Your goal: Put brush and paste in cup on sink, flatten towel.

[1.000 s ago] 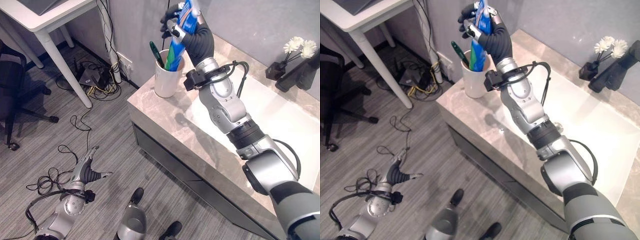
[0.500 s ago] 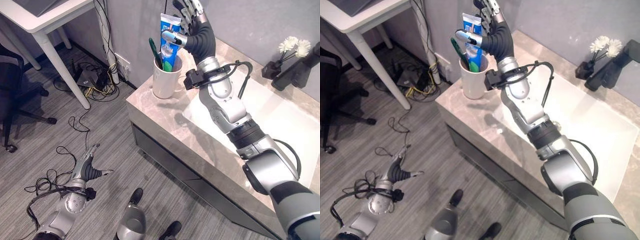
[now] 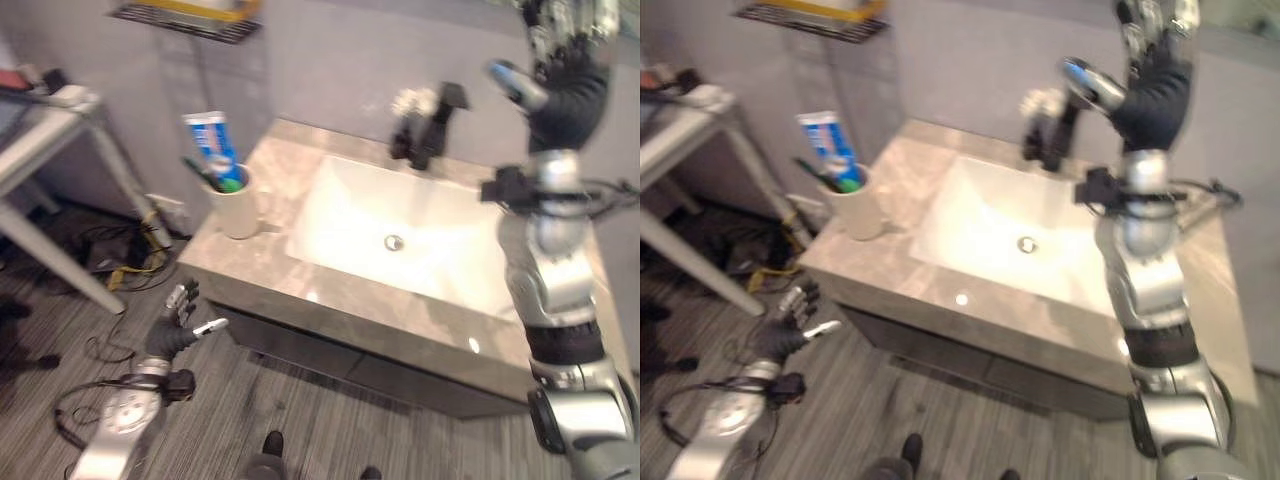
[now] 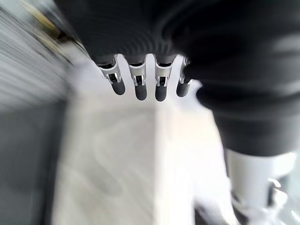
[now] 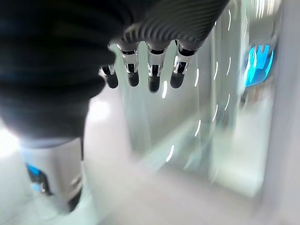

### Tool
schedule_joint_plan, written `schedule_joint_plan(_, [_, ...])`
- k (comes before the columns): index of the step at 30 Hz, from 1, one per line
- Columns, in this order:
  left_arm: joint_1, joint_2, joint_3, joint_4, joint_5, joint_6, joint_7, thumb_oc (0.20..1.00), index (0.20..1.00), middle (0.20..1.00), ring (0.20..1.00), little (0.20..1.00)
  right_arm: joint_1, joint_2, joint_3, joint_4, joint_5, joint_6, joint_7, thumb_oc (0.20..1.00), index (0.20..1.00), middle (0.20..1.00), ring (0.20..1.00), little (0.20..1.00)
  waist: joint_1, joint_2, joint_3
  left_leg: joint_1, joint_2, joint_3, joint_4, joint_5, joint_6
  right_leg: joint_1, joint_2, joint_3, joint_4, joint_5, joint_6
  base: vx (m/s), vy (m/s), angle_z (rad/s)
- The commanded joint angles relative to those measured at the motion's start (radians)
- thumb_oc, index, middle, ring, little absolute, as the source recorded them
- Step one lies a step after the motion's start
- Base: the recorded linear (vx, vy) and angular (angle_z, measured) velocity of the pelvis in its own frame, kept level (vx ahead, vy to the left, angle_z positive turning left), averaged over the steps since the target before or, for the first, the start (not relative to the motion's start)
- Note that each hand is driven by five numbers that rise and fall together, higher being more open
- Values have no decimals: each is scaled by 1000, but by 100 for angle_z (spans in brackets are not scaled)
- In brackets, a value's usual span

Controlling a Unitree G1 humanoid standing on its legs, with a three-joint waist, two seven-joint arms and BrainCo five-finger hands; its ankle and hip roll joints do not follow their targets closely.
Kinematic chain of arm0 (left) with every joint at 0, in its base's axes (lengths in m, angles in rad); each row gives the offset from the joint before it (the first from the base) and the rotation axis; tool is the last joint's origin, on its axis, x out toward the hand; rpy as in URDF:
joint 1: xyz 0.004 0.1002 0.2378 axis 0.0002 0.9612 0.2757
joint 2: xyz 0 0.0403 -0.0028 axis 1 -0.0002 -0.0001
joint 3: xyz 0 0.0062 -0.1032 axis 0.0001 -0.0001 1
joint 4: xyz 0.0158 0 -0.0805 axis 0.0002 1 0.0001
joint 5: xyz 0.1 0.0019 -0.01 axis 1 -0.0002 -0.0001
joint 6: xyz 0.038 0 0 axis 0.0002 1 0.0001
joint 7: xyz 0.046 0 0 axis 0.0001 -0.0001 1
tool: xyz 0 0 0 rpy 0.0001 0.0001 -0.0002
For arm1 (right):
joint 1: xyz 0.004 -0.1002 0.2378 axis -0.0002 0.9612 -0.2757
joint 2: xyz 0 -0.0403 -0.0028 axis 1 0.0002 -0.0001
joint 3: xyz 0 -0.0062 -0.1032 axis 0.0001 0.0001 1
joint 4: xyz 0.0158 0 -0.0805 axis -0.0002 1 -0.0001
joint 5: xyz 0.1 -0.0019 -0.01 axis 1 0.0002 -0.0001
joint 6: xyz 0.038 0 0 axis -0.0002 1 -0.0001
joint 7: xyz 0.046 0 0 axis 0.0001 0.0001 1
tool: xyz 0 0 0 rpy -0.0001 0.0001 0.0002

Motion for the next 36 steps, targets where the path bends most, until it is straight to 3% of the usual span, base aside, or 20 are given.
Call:
schedule_joint_plan(1, [18,114,75,-47,-188,-42,-138,200,200,200,200,200,14,-7,-145,55,-36,-73,-19,1000,1000,1000,1000,1000,4,-41,-10,-4,34,5,-11,-8,25,32,-27,0,-2,46,29,-15,-19,-16])
schedule_joint_plan(3, [53,115,121,-108,-359,-42,-198,200,200,200,200,200,211,14,-301,76,-41,-63,-20,1000,1000,1000,1000,1000,-39,-34,-9,3,42,21,-11,-7,19,28,-25,16,-2,44,29,7,-43,-23])
schedule_joint_plan(4, [73,120,149,-128,-403,-36,-206,200,200,200,200,200,350,65,-358,125,-2,-29,29,1000,1000,1000,1000,1000,-75,-28,-3,13,51,36,-11,-5,15,27,-20,29,-2,46,26,36,-52,-12])
schedule_joint_plan(5, [78,124,149,-131,-404,-35,-206,200,200,200,200,200,357,69,-361,122,0,-29,33,1000,1000,1000,1000,1000,-73,-30,-5,14,51,36,-11,-6,15,28,-20,29,-2,45,26,-2,-58,-4])
schedule_joint_plan(6, [93,140,162,-137,-396,-37,-183,200,200,200,200,200,453,125,-363,184,102,-7,117,1000,1000,1000,1000,1000,-101,-26,0,20,58,45,-11,-1,10,29,-16,36,-2,46,24,-2,-41,-7])
schedule_joint_plan(8, [96,158,159,-133,-385,-34,-185,200,200,200,200,200,484,129,-350,275,140,-6,164,1000,1000,1000,1000,1000,-109,-25,0,23,61,50,-11,1,6,31,-15,36,-2,45,23,0,-35,-23])
schedule_joint_plan(12, [95,159,183,-70,-353,-44,-177,200,200,200,200,200,687,121,-158,305,234,66,483,1000,1000,1000,1000,1000,-150,-14,16,30,77,79,-11,15,-13,26,-6,49,2,41,18,-30,-45,-21])
schedule_joint_plan(13, [95,159,183,-70,-353,-44,-177,200,200,200,200,200,687,121,-158,305,234,66,483,1000,1000,1000,1000,1000,-150,-14,16,30,77,79,-11,15,-13,26,-6,49,2,41,18,-39,-56,-12])
schedule_joint_plan(14, [95,168,183,-56,-355,-49,-168,200,200,200,200,200,705,119,-76,351,240,80,544,1000,1000,1000,1000,1000,-151,-9,22,30,80,81,-11,20,-17,26,-5,44,8,36,14,-22,-30,-14])
schedule_joint_plan(16, [94,187,184,-40,-349,-48,-160,200,200,200,200,200,713,115,-8,391,211,94,569,1000,1000,1000,1000,1000,-150,-5,25,30,83,79,-11,23,-21,29,-2,38,11,33,12,-15,-28,-3])
schedule_joint_plan(20, [72,207,184,-21,-339,-45,-147,200,200,200,200,200,699,139,48,484,177,109,558,1000,1000,1000,1000,1000,-145,-1,27,23,85,74,-11,29,-27,32,1,27,7,33,12,-18,-30,8])
schedule_joint_plan(25, [56,202,216,12,-329,-41,-151,200,200,200,200,200,665,174,116,740,31,130,519,1000,1000,1000,1000,1000,-125,8,30,9,91,70,-11,36,-33,21,4,17,-2,28,12,-28,-14,13])
schedule_joint_plan(30, [86,189,267,26,-315,-42,-163,200,200,200,200,200,640,221,57,955,-16,115,427,1000,1000,1000,1000,1000,-116,21,39,-10,94,65,-11,40,-37,1,4,24,-2,23,11,-21,-2,1])
schedule_joint_plan(36, [84,187,287,73,-307,-46,-161,200,200,200,200,200,613,256,22,1003,36,113,408,1000,1000,1000,1000,1000,-119,27,58,-20,94,66,-11,43,-36,-10,6,25,-2,29,7,0,0,0])
